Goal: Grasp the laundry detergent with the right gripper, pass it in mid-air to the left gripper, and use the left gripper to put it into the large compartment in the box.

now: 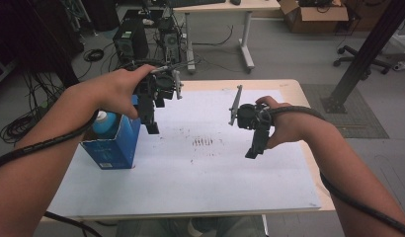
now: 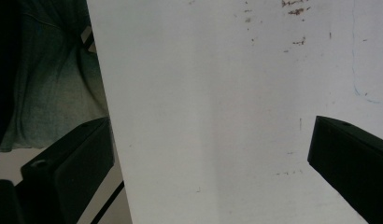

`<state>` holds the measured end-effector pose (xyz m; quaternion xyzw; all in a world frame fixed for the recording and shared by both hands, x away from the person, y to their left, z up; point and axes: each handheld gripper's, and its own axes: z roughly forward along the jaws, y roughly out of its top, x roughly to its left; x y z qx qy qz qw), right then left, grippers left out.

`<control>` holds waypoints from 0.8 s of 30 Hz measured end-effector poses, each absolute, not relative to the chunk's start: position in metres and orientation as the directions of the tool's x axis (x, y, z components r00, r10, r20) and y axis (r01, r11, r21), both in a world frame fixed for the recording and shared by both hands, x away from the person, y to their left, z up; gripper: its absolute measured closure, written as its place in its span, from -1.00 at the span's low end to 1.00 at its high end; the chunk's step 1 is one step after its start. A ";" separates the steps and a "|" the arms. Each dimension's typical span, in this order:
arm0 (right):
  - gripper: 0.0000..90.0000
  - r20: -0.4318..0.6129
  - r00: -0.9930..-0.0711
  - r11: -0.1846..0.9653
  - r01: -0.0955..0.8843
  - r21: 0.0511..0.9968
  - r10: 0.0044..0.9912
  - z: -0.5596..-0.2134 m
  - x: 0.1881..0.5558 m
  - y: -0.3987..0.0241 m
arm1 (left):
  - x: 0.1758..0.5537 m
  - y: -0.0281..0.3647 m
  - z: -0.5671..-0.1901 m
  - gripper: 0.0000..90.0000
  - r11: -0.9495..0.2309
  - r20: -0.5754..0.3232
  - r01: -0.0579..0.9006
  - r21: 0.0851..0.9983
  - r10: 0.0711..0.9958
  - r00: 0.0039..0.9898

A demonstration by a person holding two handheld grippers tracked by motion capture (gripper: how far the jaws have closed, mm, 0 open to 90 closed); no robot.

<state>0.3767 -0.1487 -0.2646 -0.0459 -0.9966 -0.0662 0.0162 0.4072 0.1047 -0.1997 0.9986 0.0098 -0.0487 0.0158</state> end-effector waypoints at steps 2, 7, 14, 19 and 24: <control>-0.99 0.038 -0.995 0.986 0.097 0.136 0.092 -0.264 0.377 -0.148 | 0.408 0.105 -0.199 -1.00 -0.999 -0.099 0.023 0.035 0.019 0.995; -0.99 0.041 -0.995 0.986 0.100 0.132 0.095 -0.265 0.377 -0.149 | 0.408 0.105 -0.198 -1.00 -0.999 -0.103 0.024 0.036 0.020 0.994; -0.99 0.042 -0.995 0.986 0.098 0.134 0.093 -0.267 0.378 -0.148 | 0.409 0.104 -0.200 -1.00 -0.999 -0.108 0.024 0.038 0.020 0.994; -0.99 0.040 -0.995 0.987 0.094 0.133 0.089 -0.265 0.377 -0.146 | 0.409 0.104 -0.200 -1.00 -0.999 -0.107 0.025 0.041 0.021 0.994; -0.99 0.033 -0.996 0.987 0.086 0.139 0.082 -0.264 0.375 -0.145 | 0.406 0.103 -0.200 -1.00 -0.999 -0.101 0.025 0.046 0.021 0.995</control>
